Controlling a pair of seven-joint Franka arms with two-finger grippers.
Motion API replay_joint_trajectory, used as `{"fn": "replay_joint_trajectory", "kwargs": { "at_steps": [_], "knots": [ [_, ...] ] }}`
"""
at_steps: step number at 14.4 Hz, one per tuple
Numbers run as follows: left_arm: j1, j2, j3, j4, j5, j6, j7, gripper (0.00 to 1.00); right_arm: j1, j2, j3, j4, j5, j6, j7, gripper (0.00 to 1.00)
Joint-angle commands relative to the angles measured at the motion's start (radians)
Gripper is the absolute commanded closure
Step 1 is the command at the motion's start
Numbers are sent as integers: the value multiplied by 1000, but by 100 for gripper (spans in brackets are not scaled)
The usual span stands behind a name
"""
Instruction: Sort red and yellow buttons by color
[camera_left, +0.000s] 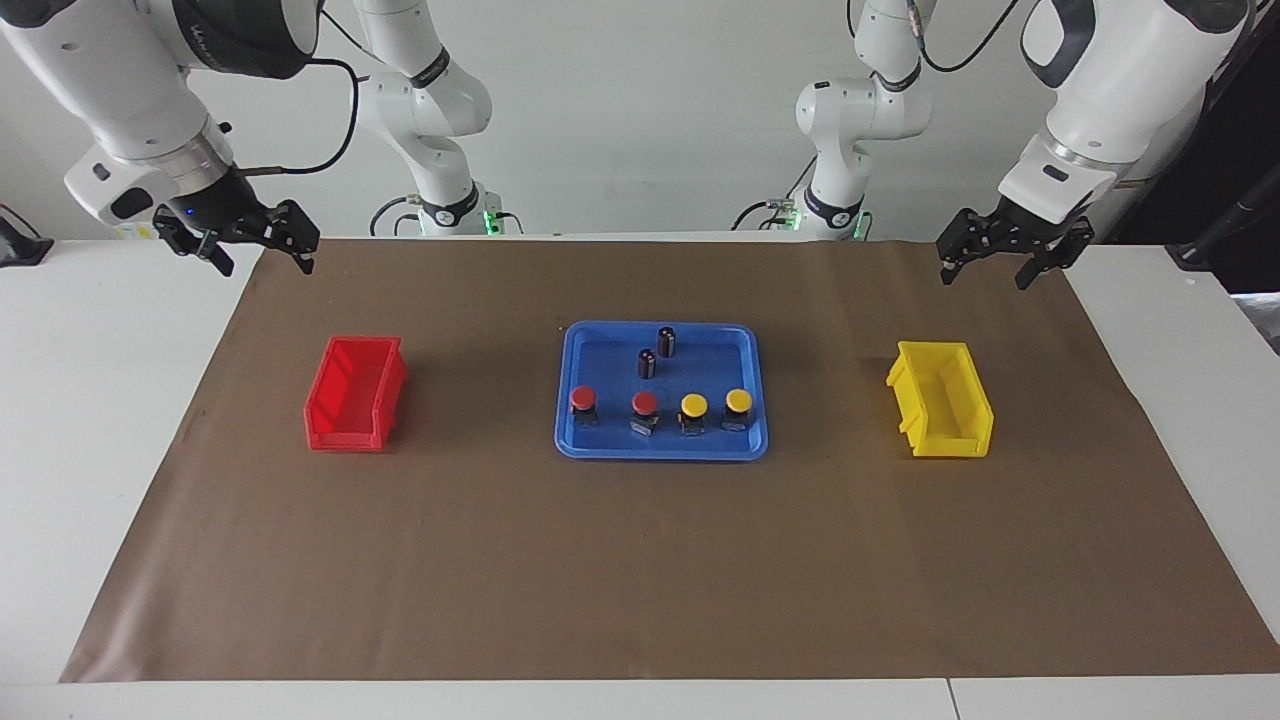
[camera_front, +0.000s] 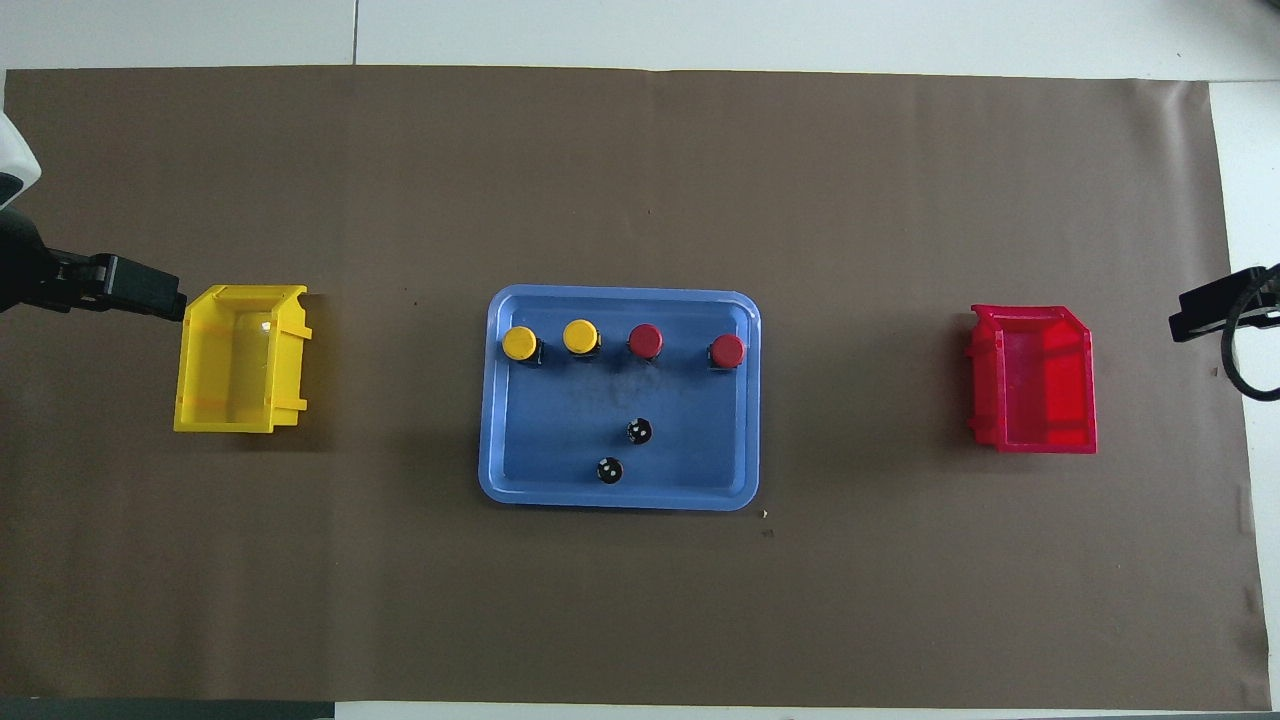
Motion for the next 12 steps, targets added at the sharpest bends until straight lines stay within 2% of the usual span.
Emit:
{"fn": "replay_joint_trajectory", "kwargs": {
  "at_steps": [1, 10, 12],
  "knots": [
    [17, -18, -6, -8, -20, -17, 14, 0, -13, -1, 2, 5, -2, 1, -14, 0],
    [17, -18, -6, -8, -19, -17, 13, 0, 4, -9, 5, -10, 1, 12, 2, 0],
    [16, -14, -6, -2, -19, 27, 11, 0, 5, -4, 11, -1, 10, 21, 0, 0]
  ]
}}
